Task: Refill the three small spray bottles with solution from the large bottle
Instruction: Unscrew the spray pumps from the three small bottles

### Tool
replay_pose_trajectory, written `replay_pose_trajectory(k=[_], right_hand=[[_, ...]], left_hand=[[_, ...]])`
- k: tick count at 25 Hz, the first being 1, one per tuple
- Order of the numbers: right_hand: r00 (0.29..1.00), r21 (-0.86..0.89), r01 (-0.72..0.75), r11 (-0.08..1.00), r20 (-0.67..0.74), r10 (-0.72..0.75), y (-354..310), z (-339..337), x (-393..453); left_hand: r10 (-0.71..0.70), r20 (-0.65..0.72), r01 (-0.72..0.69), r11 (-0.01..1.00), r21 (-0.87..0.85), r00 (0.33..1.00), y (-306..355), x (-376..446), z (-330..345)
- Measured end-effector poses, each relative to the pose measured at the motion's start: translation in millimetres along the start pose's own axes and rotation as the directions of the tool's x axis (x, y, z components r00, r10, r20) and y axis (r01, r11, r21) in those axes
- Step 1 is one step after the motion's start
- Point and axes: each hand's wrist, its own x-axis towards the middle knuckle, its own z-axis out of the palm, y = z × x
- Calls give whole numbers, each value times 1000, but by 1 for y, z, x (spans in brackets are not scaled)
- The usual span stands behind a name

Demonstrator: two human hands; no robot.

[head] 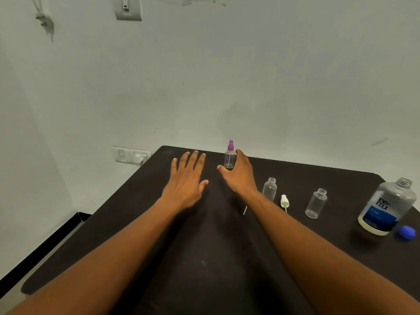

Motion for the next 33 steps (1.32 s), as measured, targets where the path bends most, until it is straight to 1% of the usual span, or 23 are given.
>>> replay_pose_trajectory(k=[5, 7, 11, 13, 16, 19, 23, 26, 30, 33], right_hand=[[994, 12, -84, 996, -66, 85, 20, 36, 43], [986, 37, -139, 990, -92, 141, 27, 49, 59], [946, 166, -275, 947, -129, 298, 37, 67, 85], [938, 196, -288, 937, -141, 318, 41, 72, 95], [929, 196, -308, 931, -149, 339, 47, 75, 102], [934, 177, -302, 937, -140, 328, 47, 73, 100], [954, 183, -268, 946, -86, 287, 40, 64, 80], [972, 226, -214, 950, -50, 231, 29, 50, 55], [986, 301, -163, 939, 12, 168, 4, 25, 16], [994, 370, -111, 922, 29, 108, -13, 0, -21]], left_hand=[[27, 5, -27, 1000, -11, 1000, -14, 31, 28], [32, 7, -32, 999, -14, 999, -19, 41, 37], [56, 23, -56, 998, -20, 998, -27, 52, 52], [60, 18, -60, 998, -24, 998, -28, 53, 55], [50, 17, -49, 997, -55, 999, -29, 55, 57], [37, 16, -35, 994, -102, 999, -25, 55, 54], [-9, 8, 11, 983, -182, 1000, -15, 49, 41], [-52, -14, 47, 963, -267, 999, -4, 43, 20], [-68, -21, 58, 947, -315, 997, 4, 25, -7], [-97, -22, 79, 902, -425, 995, 14, 3, -30]])
